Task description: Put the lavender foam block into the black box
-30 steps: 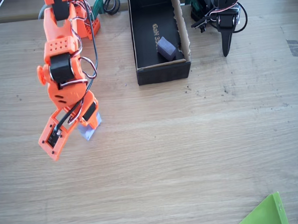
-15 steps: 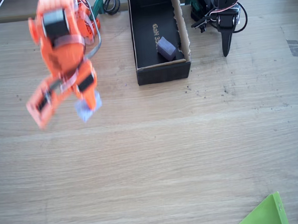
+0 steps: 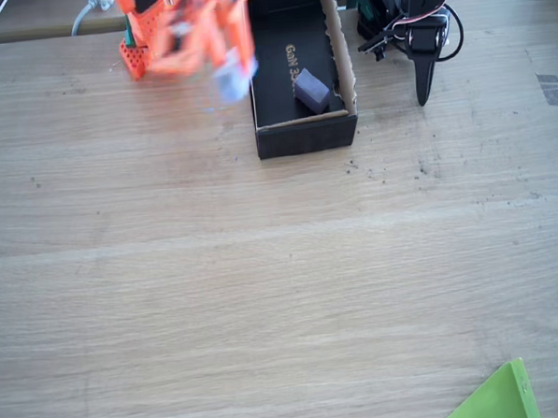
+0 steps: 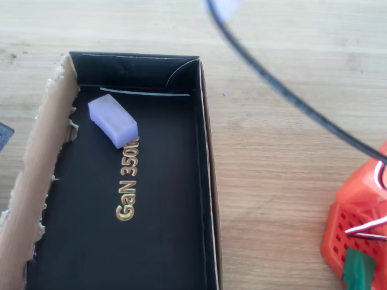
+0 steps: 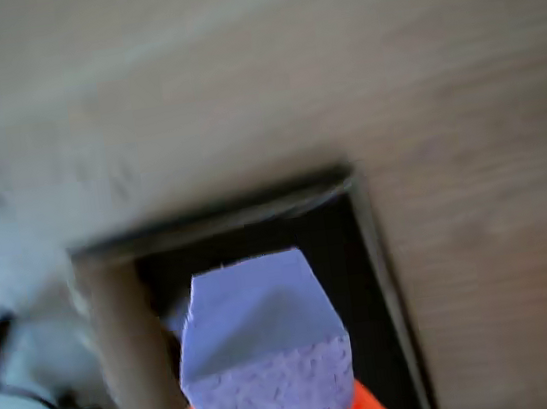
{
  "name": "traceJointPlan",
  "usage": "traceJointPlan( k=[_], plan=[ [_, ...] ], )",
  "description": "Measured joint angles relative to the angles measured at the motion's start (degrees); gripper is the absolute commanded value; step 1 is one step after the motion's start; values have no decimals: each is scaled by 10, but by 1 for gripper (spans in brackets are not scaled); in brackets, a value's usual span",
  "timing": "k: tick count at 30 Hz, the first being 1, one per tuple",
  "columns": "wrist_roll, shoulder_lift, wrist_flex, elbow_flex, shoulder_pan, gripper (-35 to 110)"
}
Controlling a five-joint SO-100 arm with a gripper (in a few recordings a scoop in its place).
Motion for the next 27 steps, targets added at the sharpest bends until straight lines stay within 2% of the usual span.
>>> traceJointPlan(
  k=[5,11,17,21,24,27],
  plan=[
    [24,-138,11,-112,-122,0],
    [39,-193,33,-193,-154,1],
    [23,-196,28,-194,-148,36],
    [9,-196,30,-194,-152,42],
    [-1,-196,28,-193,-154,41],
    [6,-189,25,-186,-153,33]
  ],
)
